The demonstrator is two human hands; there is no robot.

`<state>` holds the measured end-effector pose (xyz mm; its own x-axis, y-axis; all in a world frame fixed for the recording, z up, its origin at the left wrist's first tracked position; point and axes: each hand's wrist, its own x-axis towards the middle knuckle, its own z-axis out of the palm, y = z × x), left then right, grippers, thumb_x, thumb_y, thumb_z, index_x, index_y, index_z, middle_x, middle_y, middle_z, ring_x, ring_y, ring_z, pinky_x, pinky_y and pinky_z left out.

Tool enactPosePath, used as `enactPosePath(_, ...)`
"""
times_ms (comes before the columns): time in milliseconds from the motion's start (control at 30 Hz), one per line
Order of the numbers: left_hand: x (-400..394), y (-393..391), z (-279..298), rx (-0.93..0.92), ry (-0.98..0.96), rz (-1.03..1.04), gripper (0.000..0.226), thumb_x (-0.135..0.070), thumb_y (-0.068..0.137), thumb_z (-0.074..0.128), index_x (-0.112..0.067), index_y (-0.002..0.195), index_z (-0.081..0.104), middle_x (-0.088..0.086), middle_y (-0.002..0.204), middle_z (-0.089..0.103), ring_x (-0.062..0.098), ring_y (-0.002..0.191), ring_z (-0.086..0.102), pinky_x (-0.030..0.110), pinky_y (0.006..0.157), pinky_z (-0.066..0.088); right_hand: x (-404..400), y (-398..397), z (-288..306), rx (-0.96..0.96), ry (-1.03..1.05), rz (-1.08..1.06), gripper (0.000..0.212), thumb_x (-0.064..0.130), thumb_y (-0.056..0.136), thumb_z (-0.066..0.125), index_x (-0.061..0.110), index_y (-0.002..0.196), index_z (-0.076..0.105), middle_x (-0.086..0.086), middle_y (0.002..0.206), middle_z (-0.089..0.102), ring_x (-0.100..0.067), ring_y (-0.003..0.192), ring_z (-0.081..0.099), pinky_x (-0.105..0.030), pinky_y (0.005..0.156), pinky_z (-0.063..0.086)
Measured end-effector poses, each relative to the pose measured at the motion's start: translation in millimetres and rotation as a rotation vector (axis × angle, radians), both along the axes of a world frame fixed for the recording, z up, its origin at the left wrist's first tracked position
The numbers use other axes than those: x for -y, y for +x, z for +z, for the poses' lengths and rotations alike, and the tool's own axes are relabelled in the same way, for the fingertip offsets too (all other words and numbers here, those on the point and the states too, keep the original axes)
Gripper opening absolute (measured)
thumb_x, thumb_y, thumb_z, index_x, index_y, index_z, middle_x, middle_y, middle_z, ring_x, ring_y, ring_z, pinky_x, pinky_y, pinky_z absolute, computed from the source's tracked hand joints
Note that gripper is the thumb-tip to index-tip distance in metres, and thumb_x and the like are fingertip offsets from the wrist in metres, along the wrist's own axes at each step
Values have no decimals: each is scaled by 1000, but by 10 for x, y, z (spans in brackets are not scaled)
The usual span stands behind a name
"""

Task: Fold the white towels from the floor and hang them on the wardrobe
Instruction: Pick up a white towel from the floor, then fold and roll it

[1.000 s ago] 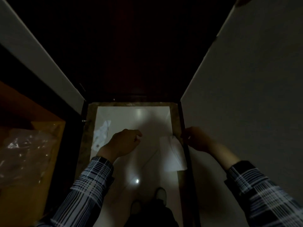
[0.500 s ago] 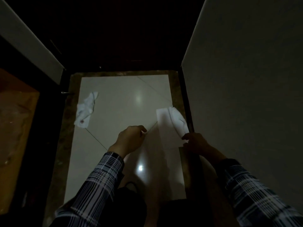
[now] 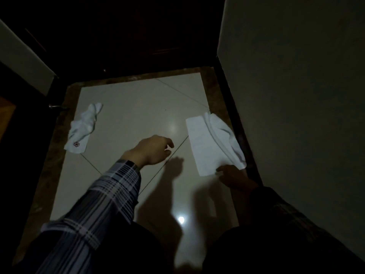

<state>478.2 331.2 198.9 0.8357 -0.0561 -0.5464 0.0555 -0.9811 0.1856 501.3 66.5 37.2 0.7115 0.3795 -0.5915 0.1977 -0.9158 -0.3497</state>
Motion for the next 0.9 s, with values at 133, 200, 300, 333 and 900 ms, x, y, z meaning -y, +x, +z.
enactPosePath(133, 52, 125, -61, -12, 94, -136, 37, -29, 99, 46, -23, 135, 48, 2, 132, 55, 19, 115, 54, 32, 93, 43, 47, 102, -588, 61, -34, 38, 43, -1, 89, 50, -6, 132, 47, -20, 135, 51, -30, 125, 49, -28, 104, 34)
enactPosePath(200, 122, 114, -90, -37, 98, -182, 36, -29, 99, 47, -23, 135, 49, 1, 131, 57, 18, 113, 56, 31, 92, 43, 88, 83, -891, 232, -42, 74, 50, 1, 82, 47, -8, 132, 47, -26, 125, 55, -40, 116, 55, -37, 99, 43)
enactPosePath(300, 229, 46, -93, -119, 73, -230, 36, -29, 99, 47, -21, 134, 50, 1, 130, 58, 16, 112, 56, 25, 91, 40, 32, -74, -1057, 299, -95, 78, 40, 8, 46, 63, 3, 85, 71, -13, 68, 62, -29, 52, 60, -25, 47, 44)
enactPosePath(333, 258, 25, -78, -127, 65, -233, 36, -29, 99, 47, -21, 134, 50, 1, 130, 58, 15, 113, 55, 24, 89, 38, -14, -109, -1004, 346, -119, 93, 26, 10, 43, 62, 10, 69, 68, -8, 60, 57, -23, 45, 53, -20, 43, 35)
enactPosePath(900, 64, -11, -141, 22, 63, -242, 65, -37, 91, 60, -22, 147, 29, 1, 145, 44, 18, 127, 47, 33, 100, 42, -650, 222, -77, 396, 514, -160, 21, 31, 100, 41, 17, 91, 53, 2, 80, 61, -20, 76, 63, -30, 70, 47)
